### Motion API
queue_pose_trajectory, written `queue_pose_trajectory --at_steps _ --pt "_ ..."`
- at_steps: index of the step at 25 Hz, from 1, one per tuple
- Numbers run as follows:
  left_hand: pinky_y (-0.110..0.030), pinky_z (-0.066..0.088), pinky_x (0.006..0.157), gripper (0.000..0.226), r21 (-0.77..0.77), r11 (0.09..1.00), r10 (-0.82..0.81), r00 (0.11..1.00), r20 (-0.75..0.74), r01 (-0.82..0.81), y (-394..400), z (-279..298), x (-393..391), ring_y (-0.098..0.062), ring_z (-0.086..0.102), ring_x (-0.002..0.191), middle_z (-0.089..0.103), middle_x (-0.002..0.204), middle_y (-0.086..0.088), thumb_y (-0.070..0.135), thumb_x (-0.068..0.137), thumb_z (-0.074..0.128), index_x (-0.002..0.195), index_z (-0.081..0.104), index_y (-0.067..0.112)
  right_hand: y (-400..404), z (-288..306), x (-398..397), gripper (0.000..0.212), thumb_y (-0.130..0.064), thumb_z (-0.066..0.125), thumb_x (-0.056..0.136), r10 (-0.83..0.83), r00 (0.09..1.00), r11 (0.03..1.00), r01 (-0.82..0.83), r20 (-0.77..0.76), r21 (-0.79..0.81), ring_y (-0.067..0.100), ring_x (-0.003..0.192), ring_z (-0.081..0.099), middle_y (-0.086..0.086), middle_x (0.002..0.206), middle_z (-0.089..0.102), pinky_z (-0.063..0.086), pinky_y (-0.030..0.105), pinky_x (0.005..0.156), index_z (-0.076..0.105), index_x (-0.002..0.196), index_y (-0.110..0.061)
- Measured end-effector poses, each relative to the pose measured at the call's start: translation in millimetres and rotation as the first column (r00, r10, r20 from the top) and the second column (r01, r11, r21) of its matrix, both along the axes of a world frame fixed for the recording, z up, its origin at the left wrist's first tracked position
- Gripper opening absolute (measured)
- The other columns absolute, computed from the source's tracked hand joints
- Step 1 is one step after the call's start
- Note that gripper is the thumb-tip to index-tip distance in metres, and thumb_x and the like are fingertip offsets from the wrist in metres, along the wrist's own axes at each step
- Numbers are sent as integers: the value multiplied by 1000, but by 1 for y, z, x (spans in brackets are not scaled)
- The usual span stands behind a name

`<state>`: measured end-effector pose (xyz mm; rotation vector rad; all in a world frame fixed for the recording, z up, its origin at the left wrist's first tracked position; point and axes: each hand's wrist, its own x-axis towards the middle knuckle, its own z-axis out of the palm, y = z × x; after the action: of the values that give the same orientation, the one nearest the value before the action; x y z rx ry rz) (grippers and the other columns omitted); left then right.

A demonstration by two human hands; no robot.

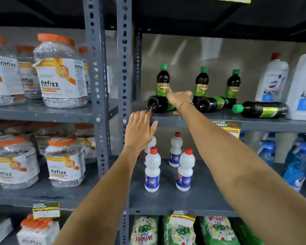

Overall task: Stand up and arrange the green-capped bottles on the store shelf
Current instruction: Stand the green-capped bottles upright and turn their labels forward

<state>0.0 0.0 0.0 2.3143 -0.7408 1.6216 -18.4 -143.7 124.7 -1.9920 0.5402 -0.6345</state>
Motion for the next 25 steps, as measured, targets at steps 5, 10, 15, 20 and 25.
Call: queue_pose_trajectory --at_steps 5,10,15,20,25 --pt "-38 39 91 42 -30 999 -14 995 98 17 -2 -2 5 -30 56 94 63 103 -12 38 97 37 109 60 4 18 26 4 106 -62 67 74 -6 991 998 -3 -135 -68 26 133 44 8 149 36 41 30 97 9 147 -10" --pt "-38 41 92 42 -48 998 -27 992 125 34 0 -1 5 -28 58 94 64 101 -10 38 97 35 107 61 6 4 24 41 72 -53 73 57 145 962 989 -138 -232 47 24 99 59 4 128 49 54 25 47 55 115 -15" --pt "-37 37 94 41 -48 999 -12 988 152 19 0 -3 7 -28 58 94 64 101 -10 38 96 37 107 61 6 -1 14 11 32 -36 69 82 296 952 928 -266 -78 262 20 74 66 11 94 65 55 31 47 58 94 -8" --pt "-37 43 96 45 -55 998 -4 994 107 10 0 -2 5 -26 59 98 65 103 -8 41 98 31 109 60 8 -12 7 1 73 -21 83 71 371 914 840 -405 163 361 27 101 68 16 121 65 60 40 68 46 130 1" --pt "-38 43 97 45 -65 997 -30 996 89 36 -1 -3 5 -26 59 99 65 105 -8 41 97 32 110 60 9 -15 -3 2 83 6 68 81 415 874 835 -476 254 277 27 132 47 16 140 49 40 40 109 19 146 -8"
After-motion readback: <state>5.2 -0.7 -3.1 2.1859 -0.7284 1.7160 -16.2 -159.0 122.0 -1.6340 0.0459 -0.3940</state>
